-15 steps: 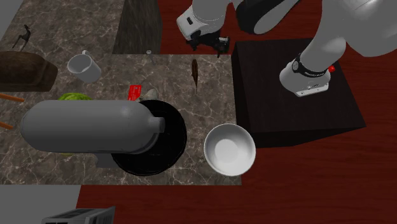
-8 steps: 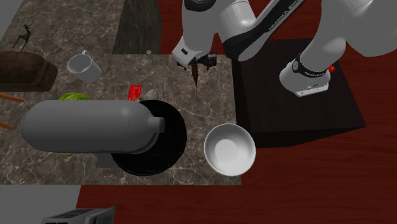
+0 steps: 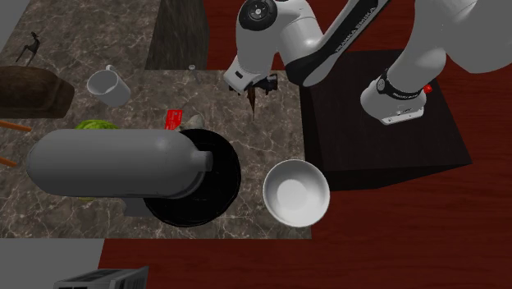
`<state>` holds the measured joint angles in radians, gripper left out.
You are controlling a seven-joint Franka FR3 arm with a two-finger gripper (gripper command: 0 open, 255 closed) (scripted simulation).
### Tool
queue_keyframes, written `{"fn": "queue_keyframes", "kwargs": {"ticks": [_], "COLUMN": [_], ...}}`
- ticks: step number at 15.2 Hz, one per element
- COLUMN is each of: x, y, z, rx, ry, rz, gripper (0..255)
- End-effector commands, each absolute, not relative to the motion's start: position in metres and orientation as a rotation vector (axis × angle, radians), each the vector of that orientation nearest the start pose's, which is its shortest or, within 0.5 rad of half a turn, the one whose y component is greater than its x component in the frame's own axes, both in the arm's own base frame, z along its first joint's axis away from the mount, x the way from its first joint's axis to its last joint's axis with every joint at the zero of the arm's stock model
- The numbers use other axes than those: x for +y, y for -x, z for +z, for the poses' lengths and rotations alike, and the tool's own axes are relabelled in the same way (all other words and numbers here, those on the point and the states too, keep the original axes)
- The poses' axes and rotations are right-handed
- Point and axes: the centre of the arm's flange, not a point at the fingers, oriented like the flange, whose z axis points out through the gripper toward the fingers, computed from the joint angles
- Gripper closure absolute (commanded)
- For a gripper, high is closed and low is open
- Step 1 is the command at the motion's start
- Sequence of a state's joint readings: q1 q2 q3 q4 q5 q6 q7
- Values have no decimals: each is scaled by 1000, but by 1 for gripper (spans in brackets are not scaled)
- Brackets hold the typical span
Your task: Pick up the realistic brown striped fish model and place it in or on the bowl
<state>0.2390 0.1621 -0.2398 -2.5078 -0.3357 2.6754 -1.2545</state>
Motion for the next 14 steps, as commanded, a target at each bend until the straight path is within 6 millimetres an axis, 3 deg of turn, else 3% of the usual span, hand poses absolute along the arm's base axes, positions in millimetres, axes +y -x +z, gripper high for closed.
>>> {"fn": "queue_keyframes", "kwargs": {"ticks": [1, 5, 6, 14], "x": [7, 7, 7, 7], "y": [-468, -468, -468, -468], "z": [220, 220, 220, 220], "rx": [-2313, -2313, -2313, -2313], "ry": [2345, 2345, 2345, 2345], "rz": [177, 177, 177, 177], "gripper": [0, 0, 255, 255]}}
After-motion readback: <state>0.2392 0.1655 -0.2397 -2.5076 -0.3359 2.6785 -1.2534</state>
